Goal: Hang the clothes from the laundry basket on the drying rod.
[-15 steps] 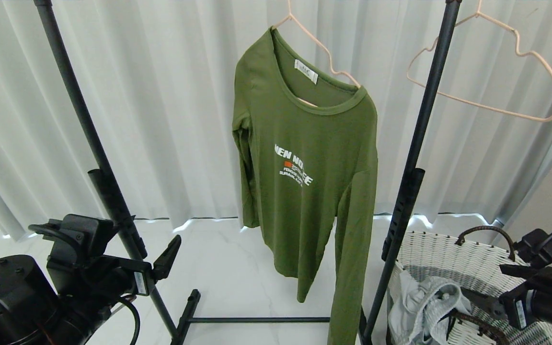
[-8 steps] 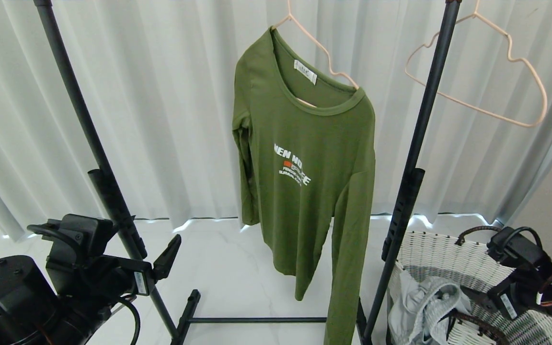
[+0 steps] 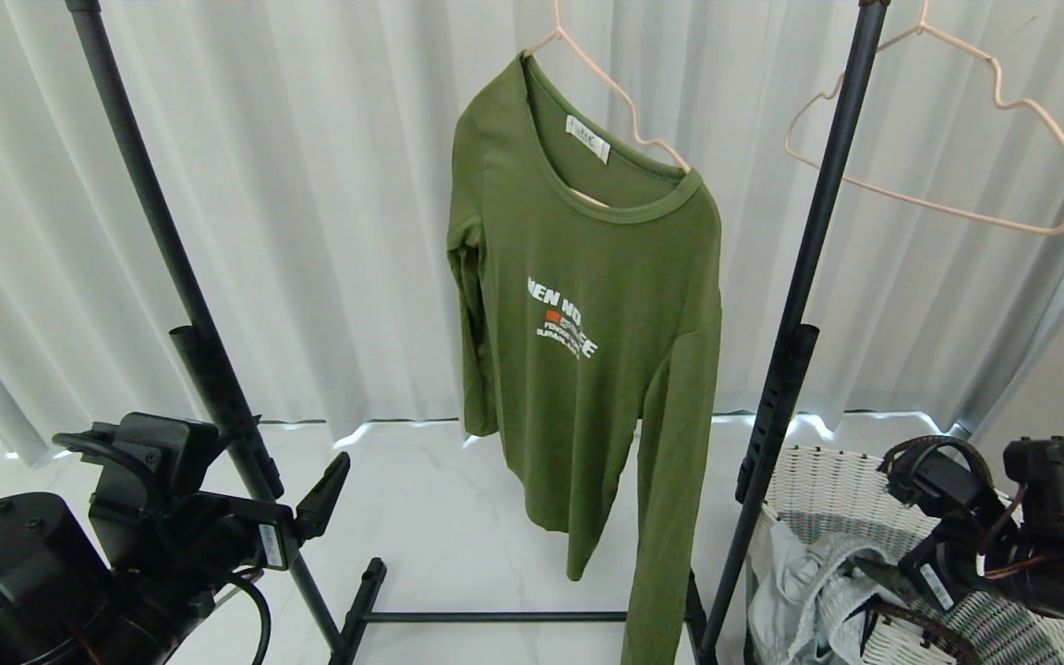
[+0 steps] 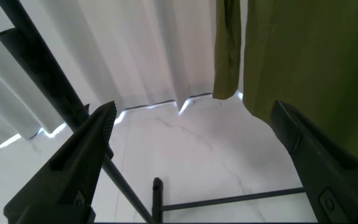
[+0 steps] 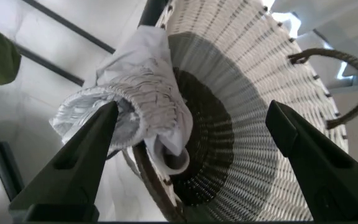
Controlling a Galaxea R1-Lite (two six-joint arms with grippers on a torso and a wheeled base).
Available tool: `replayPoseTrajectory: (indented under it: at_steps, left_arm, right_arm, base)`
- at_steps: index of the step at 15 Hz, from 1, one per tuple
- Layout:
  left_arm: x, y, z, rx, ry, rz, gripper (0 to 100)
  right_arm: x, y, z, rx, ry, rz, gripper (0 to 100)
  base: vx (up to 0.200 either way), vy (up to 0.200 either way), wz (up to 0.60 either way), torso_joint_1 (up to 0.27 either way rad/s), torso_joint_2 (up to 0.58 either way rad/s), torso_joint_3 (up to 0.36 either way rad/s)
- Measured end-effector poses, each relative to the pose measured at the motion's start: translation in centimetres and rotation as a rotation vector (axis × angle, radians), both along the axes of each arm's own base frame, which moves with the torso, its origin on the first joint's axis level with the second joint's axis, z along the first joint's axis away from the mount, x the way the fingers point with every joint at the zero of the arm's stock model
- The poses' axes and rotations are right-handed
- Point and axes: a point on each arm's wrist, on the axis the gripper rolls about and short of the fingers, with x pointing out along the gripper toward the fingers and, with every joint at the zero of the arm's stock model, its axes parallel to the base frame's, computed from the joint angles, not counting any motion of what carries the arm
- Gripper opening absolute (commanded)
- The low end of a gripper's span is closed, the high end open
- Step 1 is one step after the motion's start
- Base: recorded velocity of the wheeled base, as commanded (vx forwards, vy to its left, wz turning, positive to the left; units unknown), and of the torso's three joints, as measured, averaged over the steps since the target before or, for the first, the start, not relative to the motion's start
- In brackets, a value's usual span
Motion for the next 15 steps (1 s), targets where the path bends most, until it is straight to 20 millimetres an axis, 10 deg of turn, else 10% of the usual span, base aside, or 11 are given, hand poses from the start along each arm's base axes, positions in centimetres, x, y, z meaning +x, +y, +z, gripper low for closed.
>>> replayPoseTrajectory:
  at_steps: [3,4,9,15]
  left_arm:
    - [0.0,0.0,0.0,0.001,-0.001,0.012,100]
    - [0.0,0.0,0.0,0.001,0.000,0.012,100]
    - [0.0,0.0,0.0,0.002,0.001,0.012,100]
    - [0.0,0.0,-0.1,0.002,0.003,0.010,100]
  right_arm:
    - [2.2,-0.5,-1.6,-0.013,0.038,-0.056,100]
    - [2.4,-0.6,-1.9,0.000,0.047,-0.045,0]
    - [1.4,-0.3,-0.8,0.073,0.028,-0.062,0]
    - [-4.5,1.0,4.8,0.389,-0.122,-0.113,0]
  base:
    - [0.000,0.000,0.00,0.000,0.00,0.000]
    - [0.000,0.000,0.00,0.000,0.00,0.000]
    - [0.000,0.000,0.00,0.000,0.00,0.000]
    - [0.000,0.000,0.00,0.000,0.00,0.000]
